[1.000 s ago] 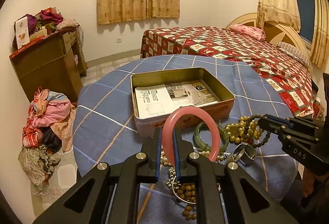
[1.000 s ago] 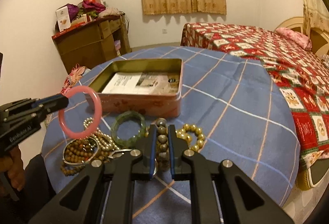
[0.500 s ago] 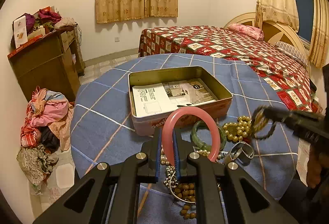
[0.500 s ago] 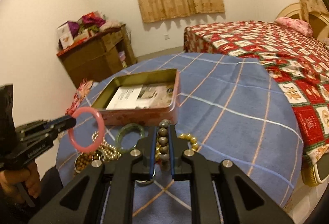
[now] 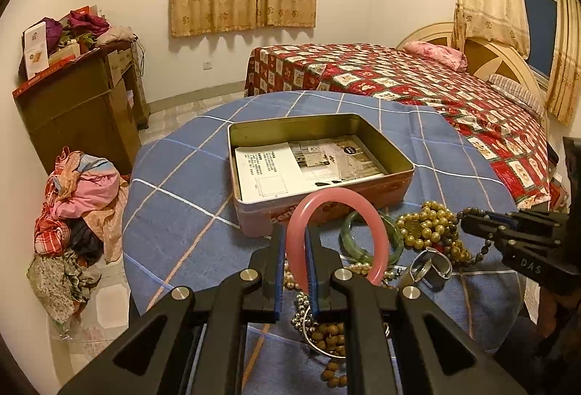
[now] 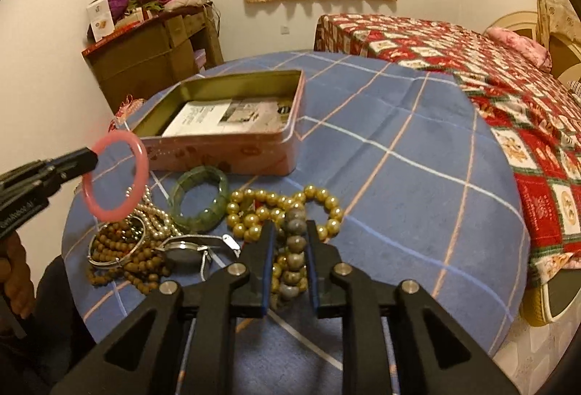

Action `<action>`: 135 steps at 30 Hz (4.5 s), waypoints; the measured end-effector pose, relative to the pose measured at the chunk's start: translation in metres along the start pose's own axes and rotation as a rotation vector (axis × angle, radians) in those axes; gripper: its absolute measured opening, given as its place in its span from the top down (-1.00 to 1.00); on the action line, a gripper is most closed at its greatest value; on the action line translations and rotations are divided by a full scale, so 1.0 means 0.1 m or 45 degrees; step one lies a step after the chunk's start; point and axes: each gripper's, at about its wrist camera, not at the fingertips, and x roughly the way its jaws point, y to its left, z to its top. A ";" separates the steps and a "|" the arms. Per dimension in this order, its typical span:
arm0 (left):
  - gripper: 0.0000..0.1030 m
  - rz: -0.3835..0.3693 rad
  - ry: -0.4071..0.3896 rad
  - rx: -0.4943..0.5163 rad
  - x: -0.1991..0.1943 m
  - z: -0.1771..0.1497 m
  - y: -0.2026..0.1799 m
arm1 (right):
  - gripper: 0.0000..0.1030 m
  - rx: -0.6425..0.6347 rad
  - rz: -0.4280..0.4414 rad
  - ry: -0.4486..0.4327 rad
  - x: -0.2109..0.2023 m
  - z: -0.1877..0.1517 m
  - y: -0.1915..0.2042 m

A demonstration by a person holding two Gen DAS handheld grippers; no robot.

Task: Organize jewelry
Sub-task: 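Carry both items into the tin and open both tools to release them, then withdraw both open tools from the tin back to the jewelry pile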

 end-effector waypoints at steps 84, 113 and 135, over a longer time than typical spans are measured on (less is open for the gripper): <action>-0.25 0.324 0.129 0.097 0.12 -0.08 0.15 | -0.27 -0.044 -0.213 -0.109 0.18 0.23 0.11; -0.56 0.093 0.200 0.083 0.15 -0.34 -0.43 | -0.53 -0.027 -0.252 -0.106 0.16 -0.11 0.05; -0.30 -0.045 0.219 -0.005 0.25 -0.40 -0.27 | -0.54 -0.030 -0.259 -0.092 0.20 -0.13 0.05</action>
